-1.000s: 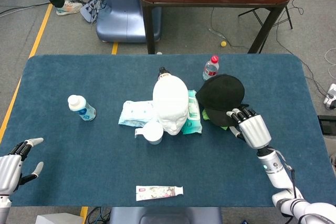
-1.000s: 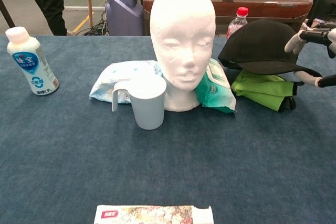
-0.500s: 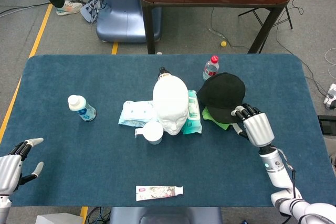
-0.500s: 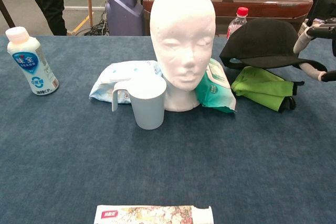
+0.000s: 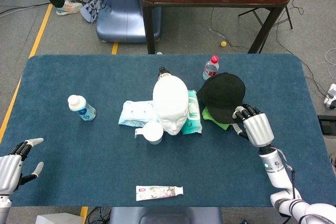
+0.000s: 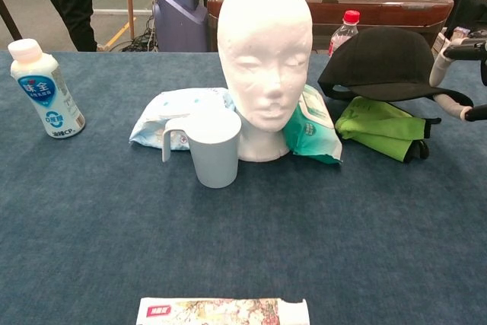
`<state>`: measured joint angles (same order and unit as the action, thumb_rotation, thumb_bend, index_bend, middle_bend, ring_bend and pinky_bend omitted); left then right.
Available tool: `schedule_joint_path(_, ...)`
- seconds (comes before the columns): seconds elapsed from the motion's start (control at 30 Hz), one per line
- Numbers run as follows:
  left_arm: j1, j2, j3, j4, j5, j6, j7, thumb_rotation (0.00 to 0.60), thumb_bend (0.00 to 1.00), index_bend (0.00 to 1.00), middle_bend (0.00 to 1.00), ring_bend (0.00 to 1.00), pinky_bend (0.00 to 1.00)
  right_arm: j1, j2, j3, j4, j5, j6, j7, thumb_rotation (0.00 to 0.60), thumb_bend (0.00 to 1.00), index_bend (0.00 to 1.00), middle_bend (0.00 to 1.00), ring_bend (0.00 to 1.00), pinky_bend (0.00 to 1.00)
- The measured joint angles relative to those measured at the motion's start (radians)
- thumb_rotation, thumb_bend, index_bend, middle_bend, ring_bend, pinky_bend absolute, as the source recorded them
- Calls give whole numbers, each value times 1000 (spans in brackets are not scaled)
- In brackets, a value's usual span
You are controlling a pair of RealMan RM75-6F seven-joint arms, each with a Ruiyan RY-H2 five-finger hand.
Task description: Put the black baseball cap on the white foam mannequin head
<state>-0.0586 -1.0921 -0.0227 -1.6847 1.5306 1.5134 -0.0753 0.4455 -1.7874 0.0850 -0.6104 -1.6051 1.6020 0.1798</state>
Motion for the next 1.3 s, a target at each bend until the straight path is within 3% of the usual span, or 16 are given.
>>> schedule_joint_path(0.23, -1, 0, 1, 0, 0, -2, 0, 600, 311, 226, 255, 238, 420, 0, -7, -3, 11, -6, 14, 7, 600, 402, 702, 432, 326, 572)
schedule_joint_path(0.47, -1, 0, 1, 0, 0, -3, 0, 600, 311, 226, 255, 237, 420, 3, -10, -2, 30, -23, 69, 5, 600, 440, 781, 451, 330, 572)
schedule_joint_path(0.83, -2, -1, 3, -1, 1, -6, 1, 600, 311, 226, 255, 237, 420, 12, 24, 0, 7, -60, 170, -79, 600, 448, 819, 466, 331, 572)
schedule_joint_path(1.3, -2, -2, 3, -1, -1, -8, 2, 600, 311, 226, 255, 237, 420, 30, 112, 1, -112, -124, 265, -254, 600, 450, 834, 475, 335, 572)
